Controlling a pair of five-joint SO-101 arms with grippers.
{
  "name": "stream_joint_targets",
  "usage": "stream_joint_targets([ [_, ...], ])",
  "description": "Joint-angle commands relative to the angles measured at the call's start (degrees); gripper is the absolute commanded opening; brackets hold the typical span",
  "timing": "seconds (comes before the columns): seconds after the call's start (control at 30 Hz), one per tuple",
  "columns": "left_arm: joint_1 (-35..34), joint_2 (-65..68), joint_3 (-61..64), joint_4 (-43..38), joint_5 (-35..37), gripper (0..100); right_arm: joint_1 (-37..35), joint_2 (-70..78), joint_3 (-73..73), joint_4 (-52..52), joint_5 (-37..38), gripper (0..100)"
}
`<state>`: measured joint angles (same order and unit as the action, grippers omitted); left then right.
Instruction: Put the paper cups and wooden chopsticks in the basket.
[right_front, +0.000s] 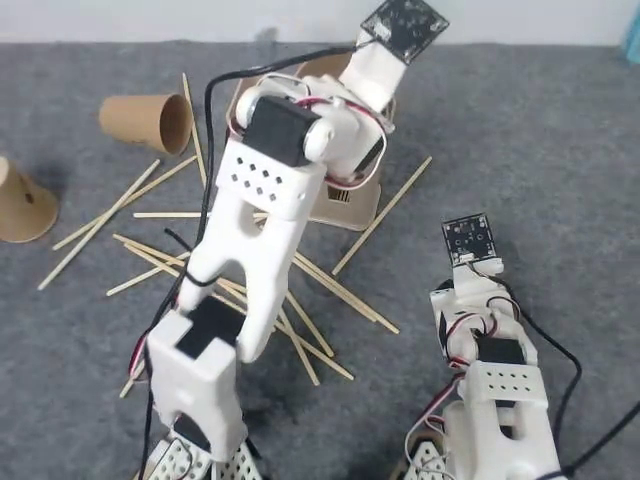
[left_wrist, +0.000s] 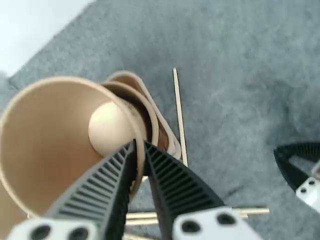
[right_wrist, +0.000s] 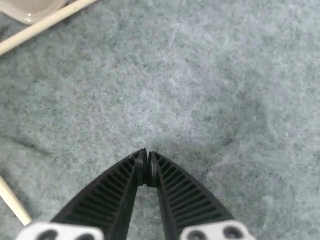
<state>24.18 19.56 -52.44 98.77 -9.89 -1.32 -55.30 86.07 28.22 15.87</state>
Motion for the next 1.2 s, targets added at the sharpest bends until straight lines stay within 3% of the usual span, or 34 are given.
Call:
stream_joint_targets([
  [0.0, -0.35, -4.66, 1.45, 1.49, -0.88, 1, -0.22, -1.01, -0.53, -1.45, 0.70, 0.9],
  [0.37, 0.00, -6.51, -7.08, -0.53, -1.05, 2, -0.22, -1.01, -0.44, -1.45, 0.70, 0.9],
  [0.57, -1.49, -6.86, -8.75, 1.58, -0.79, 24, -0.22, -1.01, -0.44, -1.45, 0.70, 0.9],
  [0.63, -1.93, -6.77, -8.84, 1.32, -0.79, 26, -0.22, -1.01, -0.44, -1.36, 0.70, 0.9],
  [0.87, -2.90, -7.03, -15.25, 1.58, -0.79, 17, -0.22, -1.01, -0.44, -1.36, 0.70, 0.9],
  [1.03, -2.46, -6.86, -21.41, 1.67, -0.26, 2, -0.22, -1.01, -0.44, -1.36, 0.70, 0.9],
  [1.17, -1.93, -6.77, -20.26, 1.67, 10.81, 1, -0.22, -1.01, -0.44, -1.36, 0.70, 0.9],
])
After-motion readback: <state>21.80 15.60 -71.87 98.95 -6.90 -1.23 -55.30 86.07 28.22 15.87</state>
